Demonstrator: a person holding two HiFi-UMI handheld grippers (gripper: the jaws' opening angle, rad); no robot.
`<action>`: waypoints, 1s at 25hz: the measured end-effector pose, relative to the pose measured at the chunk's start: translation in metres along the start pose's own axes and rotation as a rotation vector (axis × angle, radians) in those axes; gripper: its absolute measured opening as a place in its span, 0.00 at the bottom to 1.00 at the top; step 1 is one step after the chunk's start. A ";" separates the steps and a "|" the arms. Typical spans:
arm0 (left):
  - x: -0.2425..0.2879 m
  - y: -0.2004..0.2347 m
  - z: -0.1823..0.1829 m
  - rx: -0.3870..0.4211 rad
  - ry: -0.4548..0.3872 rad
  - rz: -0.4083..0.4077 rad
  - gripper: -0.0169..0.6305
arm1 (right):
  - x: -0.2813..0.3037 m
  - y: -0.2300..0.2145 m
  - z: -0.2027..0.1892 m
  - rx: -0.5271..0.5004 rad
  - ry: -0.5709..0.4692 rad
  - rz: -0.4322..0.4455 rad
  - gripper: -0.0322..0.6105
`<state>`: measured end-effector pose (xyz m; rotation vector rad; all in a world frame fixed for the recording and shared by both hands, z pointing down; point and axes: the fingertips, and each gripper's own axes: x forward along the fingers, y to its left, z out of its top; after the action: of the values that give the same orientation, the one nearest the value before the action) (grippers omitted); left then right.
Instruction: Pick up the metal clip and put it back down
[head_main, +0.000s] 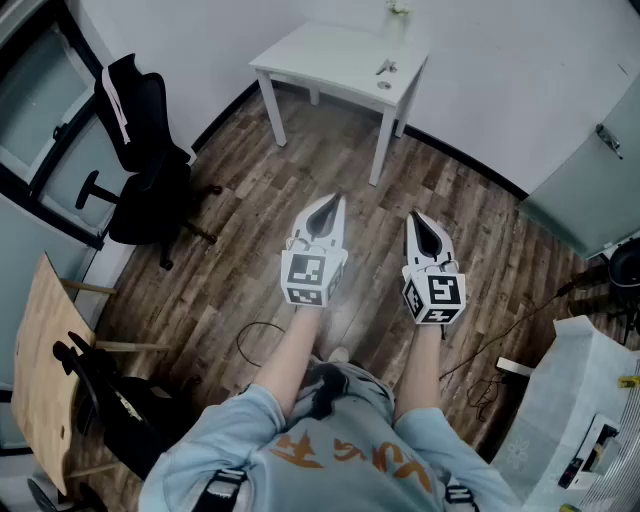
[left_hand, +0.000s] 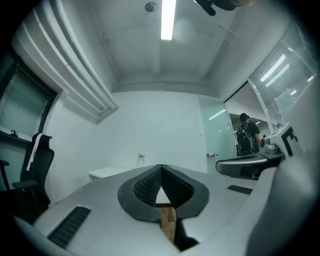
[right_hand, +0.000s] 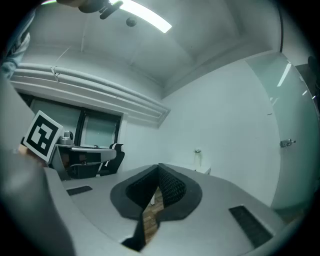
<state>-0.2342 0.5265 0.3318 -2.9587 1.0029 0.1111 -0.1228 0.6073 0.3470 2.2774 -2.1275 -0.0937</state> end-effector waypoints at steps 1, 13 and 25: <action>0.001 -0.001 0.000 0.000 0.001 -0.001 0.06 | 0.000 -0.002 0.001 0.028 -0.008 0.001 0.07; 0.048 0.018 -0.005 0.003 -0.006 -0.038 0.06 | 0.039 -0.029 0.000 0.111 -0.037 0.021 0.07; 0.222 0.089 -0.048 -0.021 -0.042 -0.081 0.06 | 0.194 -0.109 -0.050 0.086 -0.006 0.034 0.07</action>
<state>-0.1094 0.3189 0.3639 -2.9971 0.8814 0.1821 0.0016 0.4206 0.3847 2.2887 -2.2140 -0.0086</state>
